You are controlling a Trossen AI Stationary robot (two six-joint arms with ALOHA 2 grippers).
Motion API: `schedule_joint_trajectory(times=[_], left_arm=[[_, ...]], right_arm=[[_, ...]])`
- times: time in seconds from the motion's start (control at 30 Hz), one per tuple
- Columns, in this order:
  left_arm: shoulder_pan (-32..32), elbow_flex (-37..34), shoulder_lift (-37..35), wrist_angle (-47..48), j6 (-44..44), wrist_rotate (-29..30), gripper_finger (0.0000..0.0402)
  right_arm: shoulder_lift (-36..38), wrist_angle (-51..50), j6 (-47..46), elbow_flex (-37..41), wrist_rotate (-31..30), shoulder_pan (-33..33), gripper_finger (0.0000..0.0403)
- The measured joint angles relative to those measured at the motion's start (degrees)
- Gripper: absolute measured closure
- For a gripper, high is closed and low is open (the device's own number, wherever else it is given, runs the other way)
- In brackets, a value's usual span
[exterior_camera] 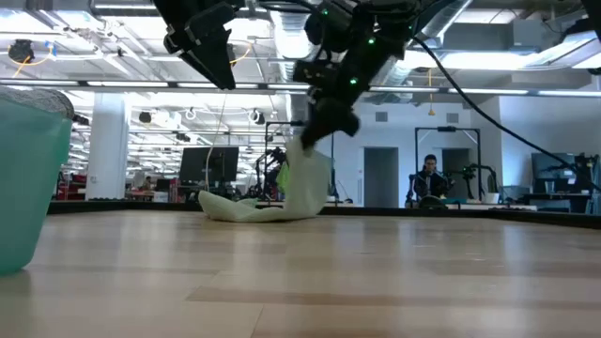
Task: Fold microfiber towels
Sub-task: Fold the green microfiber cloth
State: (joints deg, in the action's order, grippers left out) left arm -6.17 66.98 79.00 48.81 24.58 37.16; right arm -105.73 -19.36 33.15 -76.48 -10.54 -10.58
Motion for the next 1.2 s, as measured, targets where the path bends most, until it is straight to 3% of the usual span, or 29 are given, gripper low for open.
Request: schedule_joint_trajectory(times=[0.3,0.87,1.2], left_arm=[[-1.0,0.1,-1.7,0.3,2.5,-0.7,0.0239],[-1.7,0.0,-3.7,0.8,2.9,-1.0,0.0239],[-1.7,0.0,-3.7,1.5,3.0,-0.9,0.0239]], right_arm=[[-6.5,13.2,3.1,-0.5,0.3,0.6,0.0397],[-13.9,14.8,5.4,-8.2,5.3,1.9,0.0396],[-15.5,15.5,5.9,-8.5,5.2,3.1,0.0328]])
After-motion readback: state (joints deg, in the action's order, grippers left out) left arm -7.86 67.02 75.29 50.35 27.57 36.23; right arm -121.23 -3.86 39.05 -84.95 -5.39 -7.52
